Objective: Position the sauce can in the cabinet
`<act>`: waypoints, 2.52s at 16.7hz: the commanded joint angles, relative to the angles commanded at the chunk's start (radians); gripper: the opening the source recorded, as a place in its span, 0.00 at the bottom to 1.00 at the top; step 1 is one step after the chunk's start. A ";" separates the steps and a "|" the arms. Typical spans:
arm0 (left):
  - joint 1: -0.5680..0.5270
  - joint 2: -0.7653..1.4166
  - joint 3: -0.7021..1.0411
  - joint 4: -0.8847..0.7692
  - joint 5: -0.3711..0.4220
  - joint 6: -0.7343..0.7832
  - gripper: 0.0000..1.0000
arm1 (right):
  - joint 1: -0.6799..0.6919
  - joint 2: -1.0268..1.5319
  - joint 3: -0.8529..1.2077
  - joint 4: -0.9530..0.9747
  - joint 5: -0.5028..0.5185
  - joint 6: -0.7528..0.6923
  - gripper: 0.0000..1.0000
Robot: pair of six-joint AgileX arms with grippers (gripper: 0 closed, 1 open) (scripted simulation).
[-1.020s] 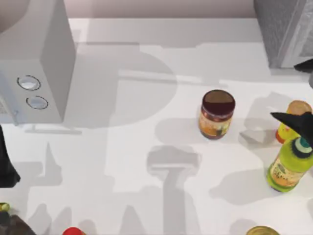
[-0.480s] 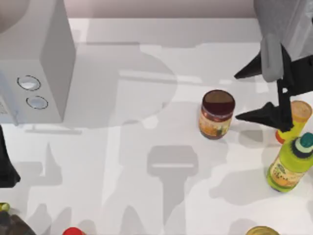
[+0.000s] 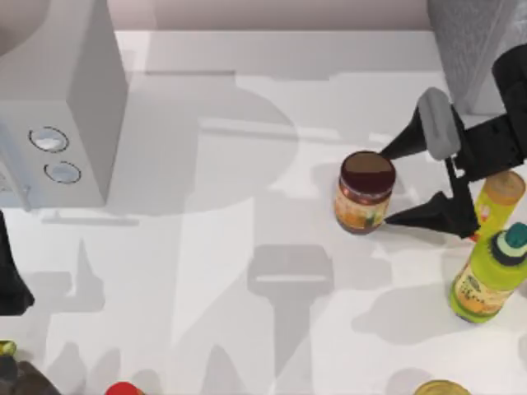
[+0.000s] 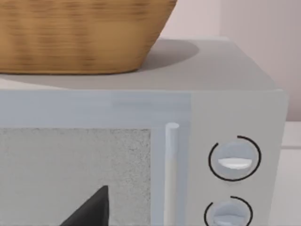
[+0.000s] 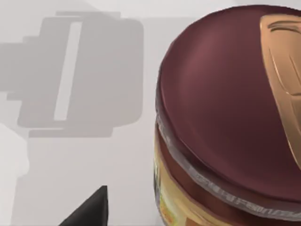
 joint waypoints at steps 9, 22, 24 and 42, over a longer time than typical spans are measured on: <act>0.000 0.000 0.000 0.000 0.000 0.000 1.00 | 0.067 0.007 0.000 0.107 0.014 0.107 1.00; 0.000 0.000 0.000 0.000 0.000 0.000 1.00 | 0.122 0.072 -0.053 0.293 0.032 0.208 1.00; 0.000 0.000 0.000 0.000 0.000 0.000 1.00 | 0.122 0.072 -0.053 0.293 0.032 0.208 0.85; 0.000 0.000 0.000 0.000 0.000 0.000 1.00 | 0.122 0.072 -0.053 0.293 0.032 0.208 0.00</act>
